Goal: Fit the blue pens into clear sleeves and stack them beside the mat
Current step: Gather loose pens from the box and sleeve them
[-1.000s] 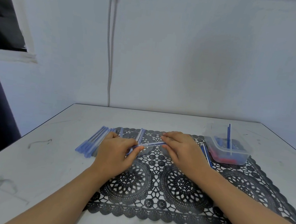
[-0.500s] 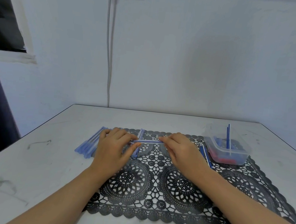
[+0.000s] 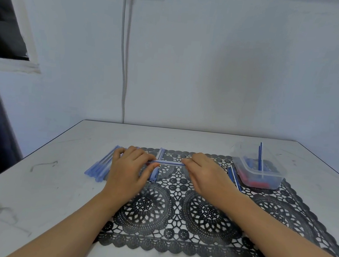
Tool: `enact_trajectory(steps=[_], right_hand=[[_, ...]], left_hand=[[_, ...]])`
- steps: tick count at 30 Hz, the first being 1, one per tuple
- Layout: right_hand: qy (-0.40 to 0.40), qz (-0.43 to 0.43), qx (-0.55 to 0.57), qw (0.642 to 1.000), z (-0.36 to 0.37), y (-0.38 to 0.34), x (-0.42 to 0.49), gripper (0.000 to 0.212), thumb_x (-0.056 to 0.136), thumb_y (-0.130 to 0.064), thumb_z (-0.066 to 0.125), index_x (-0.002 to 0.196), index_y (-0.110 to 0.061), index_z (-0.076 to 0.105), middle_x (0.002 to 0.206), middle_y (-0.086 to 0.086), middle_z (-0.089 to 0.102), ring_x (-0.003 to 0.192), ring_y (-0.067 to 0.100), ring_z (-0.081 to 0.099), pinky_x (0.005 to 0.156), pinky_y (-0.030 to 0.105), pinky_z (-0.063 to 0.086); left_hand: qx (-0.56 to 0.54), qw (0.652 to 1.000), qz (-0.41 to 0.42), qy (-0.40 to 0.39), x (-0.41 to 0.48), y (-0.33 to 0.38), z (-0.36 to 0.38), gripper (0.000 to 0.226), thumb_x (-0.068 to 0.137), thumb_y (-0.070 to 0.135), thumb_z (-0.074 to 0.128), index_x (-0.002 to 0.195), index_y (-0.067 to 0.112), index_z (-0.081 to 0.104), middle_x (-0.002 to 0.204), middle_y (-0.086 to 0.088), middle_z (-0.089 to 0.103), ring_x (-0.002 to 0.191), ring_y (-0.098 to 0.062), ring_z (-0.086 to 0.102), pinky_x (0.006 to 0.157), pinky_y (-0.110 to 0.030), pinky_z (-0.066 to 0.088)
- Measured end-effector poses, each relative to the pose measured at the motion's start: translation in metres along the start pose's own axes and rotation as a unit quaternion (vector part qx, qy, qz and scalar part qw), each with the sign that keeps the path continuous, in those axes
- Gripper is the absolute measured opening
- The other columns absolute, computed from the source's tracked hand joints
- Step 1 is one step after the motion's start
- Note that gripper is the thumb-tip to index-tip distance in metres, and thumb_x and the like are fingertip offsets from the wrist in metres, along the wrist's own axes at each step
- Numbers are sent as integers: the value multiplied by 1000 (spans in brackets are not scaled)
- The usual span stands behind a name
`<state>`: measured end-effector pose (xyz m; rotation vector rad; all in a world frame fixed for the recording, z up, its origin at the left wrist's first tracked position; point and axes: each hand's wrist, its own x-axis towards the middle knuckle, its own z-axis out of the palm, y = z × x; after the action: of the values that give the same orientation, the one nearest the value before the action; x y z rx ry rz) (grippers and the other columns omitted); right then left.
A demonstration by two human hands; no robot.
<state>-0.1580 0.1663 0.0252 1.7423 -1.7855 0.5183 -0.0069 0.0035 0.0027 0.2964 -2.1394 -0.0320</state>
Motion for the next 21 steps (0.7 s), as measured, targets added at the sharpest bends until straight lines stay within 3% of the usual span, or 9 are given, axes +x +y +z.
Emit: enact_trajectory(steps=[12,21], right_hand=[[-11,14,36,999,-1,1,-3,35,83,-13,37,101,-1,65,74,7,61,65,21,58,55,33,54],[13,55,43,997,-4,4,-1,37,88,-26,38,106,-14,68,69,-1,58,60,16,55,48,22,43]], left_hand=[[-5,1000,5,-5,0,-2,1,28,89,38,46,90,21,68,84,11,63,84,-7,48,80,-27,26],[-10,1000,-5,1,0,-2,1,27,89,40,47,89,22,68,82,13,62,82,-5,47,81,-27,25]])
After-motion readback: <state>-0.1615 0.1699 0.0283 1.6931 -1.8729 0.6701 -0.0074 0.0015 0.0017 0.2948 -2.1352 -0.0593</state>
